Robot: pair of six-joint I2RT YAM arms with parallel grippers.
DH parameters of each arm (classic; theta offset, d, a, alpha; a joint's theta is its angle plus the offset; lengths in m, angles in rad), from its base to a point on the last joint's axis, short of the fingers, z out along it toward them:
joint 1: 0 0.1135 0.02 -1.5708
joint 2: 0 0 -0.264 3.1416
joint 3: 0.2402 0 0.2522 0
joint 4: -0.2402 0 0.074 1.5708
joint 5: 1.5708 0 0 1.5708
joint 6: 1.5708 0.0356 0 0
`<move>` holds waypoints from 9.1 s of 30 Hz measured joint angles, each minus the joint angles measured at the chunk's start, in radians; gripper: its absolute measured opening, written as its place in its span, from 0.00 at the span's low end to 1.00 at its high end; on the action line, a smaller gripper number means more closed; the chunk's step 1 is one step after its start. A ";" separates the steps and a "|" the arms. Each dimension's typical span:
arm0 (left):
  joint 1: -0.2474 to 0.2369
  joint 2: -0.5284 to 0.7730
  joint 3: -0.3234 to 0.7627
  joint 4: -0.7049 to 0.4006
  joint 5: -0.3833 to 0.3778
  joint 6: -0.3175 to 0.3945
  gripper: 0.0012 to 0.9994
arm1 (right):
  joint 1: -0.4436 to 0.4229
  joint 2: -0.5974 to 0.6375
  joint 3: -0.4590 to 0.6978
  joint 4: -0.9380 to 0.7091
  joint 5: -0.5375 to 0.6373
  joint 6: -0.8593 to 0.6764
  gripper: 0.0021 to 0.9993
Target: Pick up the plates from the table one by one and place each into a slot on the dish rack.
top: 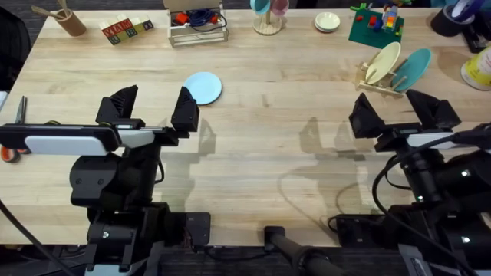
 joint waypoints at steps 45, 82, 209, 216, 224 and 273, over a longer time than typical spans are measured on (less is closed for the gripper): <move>0.000 0.207 0.739 -0.466 -0.007 -0.003 0.99 | -0.002 0.210 0.715 -0.490 -0.019 -0.147 0.99; 0.000 1.243 1.893 -1.513 0.030 -0.068 0.99 | -0.002 1.191 1.791 -1.401 -0.038 -0.128 0.99; 0.314 2.255 1.532 -1.107 1.041 0.356 0.04 | -0.002 1.190 1.793 -1.402 -0.038 -0.132 0.99; 0.315 2.300 1.536 -1.114 1.091 0.366 0.04 | -0.002 1.190 1.793 -1.402 -0.038 -0.132 1.00; 0.315 2.302 1.538 -1.111 1.094 0.367 0.04 | -0.002 1.190 1.793 -1.402 -0.038 -0.132 0.99; 0.427 2.016 1.537 -1.395 0.954 0.450 0.04 | -0.002 1.191 1.793 -1.402 -0.038 -0.132 1.00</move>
